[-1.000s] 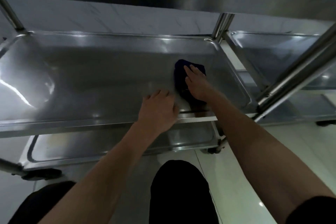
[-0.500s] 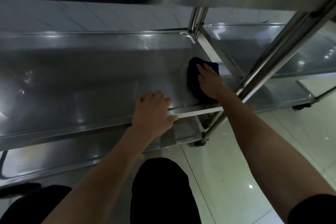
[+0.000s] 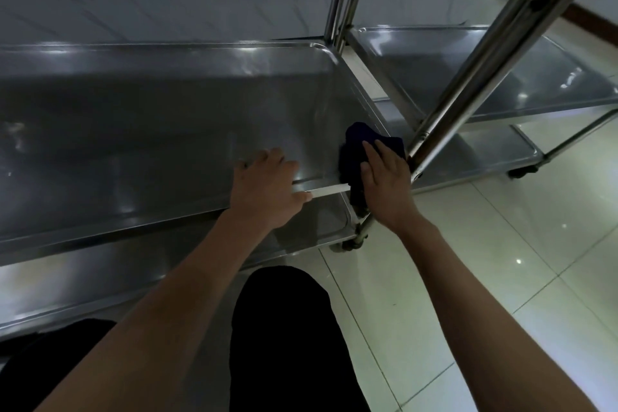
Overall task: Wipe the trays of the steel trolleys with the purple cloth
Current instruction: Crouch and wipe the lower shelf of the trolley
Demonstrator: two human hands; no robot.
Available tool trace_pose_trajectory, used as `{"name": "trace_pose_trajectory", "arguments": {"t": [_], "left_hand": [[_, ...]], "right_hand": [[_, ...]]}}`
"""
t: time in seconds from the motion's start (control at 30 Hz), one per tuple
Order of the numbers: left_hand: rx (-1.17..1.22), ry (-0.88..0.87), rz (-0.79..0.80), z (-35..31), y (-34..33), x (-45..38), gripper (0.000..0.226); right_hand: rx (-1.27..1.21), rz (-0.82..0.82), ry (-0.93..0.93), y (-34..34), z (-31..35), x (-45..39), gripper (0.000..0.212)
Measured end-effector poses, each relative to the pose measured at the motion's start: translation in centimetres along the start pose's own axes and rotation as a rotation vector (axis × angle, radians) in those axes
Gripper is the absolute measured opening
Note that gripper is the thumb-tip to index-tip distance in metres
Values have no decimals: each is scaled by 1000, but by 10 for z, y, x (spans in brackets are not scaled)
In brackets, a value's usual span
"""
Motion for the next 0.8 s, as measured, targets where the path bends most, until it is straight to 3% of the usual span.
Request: {"name": "trace_pose_trajectory", "arguments": {"t": [0.23,0.47,0.8], "left_hand": [[37,-53,37,11,5,3,56],[-12,35,-20,98,23,32,74],[-33,163,-105,198,48,75,69]], "right_hand": [[-229,-98,21,-1,68,12,50],[-205,-66,93,-7,124,3,53],[-190,83,343,-24,252,-24,54]]}}
Point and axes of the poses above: each hand's wrist, its own x-axis away from the middle knuckle, its own y-axis out of the back of the hand, z = x × y, the point moved 9 cm from there along -x, towards the middle knuckle, and after that the axes turned 13 degrees about y, right-handed, at the moved point
